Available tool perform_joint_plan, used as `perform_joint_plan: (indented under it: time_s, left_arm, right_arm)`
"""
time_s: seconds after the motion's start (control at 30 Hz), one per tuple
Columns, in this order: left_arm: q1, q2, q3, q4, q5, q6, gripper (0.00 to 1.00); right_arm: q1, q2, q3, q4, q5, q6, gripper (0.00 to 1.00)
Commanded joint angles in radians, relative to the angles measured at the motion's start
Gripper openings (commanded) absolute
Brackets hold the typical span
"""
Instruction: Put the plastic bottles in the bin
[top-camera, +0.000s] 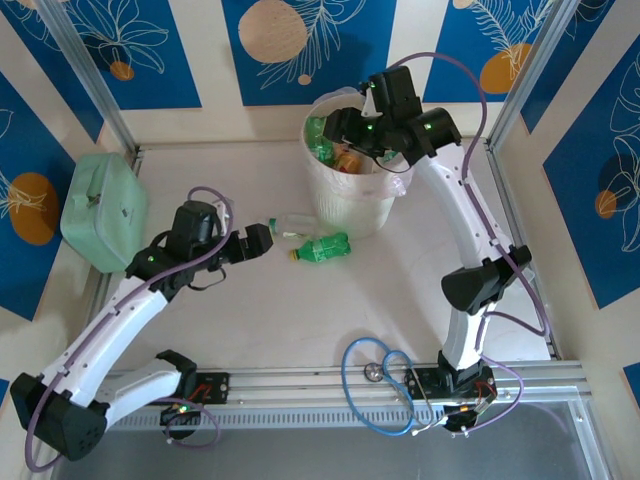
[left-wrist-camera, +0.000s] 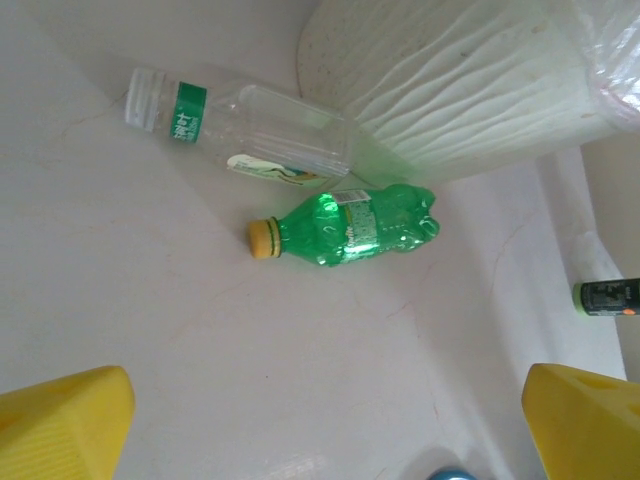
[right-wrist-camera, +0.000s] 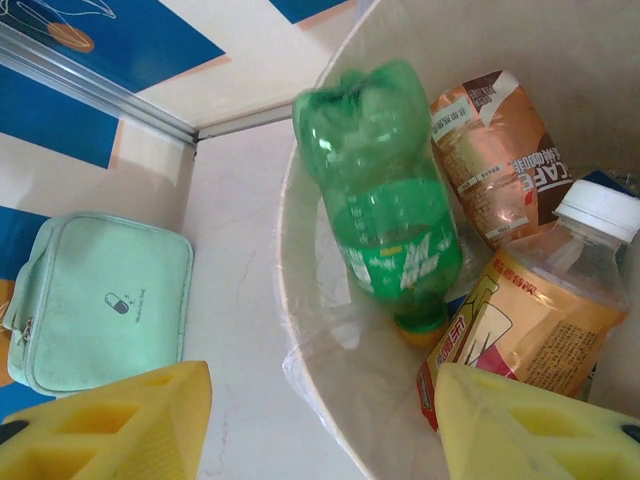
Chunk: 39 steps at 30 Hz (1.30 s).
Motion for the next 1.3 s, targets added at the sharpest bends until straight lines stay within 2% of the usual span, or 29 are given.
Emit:
perform_joint_plan:
  time_s: [0.0,0.2,0.4,0.53,0.67,0.77,0.97,1.27]
  left_arm:
    - [0.010,0.039,-0.003,-0.003,-0.030,0.027,0.99]
    - [0.009,0.133,-0.014,0.063,-0.006,0.022,0.98]
    - [-0.017,0.266,-0.068,0.231,0.082,-0.011,0.94]
    - [-0.041,0.386,-0.047,0.331,0.125,0.018,0.91]
    - [-0.055,0.504,-0.009,0.439,0.168,0.100,0.89]
    - [-0.069,0.572,-0.001,0.535,0.195,0.167,0.88]
    - [-0.100,0.678,0.038,0.615,0.214,0.263,0.89]
    - [-0.131,0.778,0.139,0.574,0.189,0.401,0.92]
  right_arm:
    - [0.019,-0.099,-0.025,0.002,0.003,-0.018,0.62]
    - [0.129,-0.325,-0.287,0.081,0.085,-0.020,0.61]
    - [0.249,-0.587,-0.676,0.202,0.129,0.062,0.59]
    - [0.336,-0.706,-0.853,0.218,0.193,0.125,0.59]
    - [0.377,-0.781,-0.974,0.203,0.218,0.185,0.59]
    - [0.386,-0.827,-1.029,0.194,0.219,0.217,0.59]
    - [0.388,-0.878,-1.058,0.189,0.232,0.240,0.59]
    - [0.388,-0.880,-1.052,0.172,0.238,0.243,0.59]
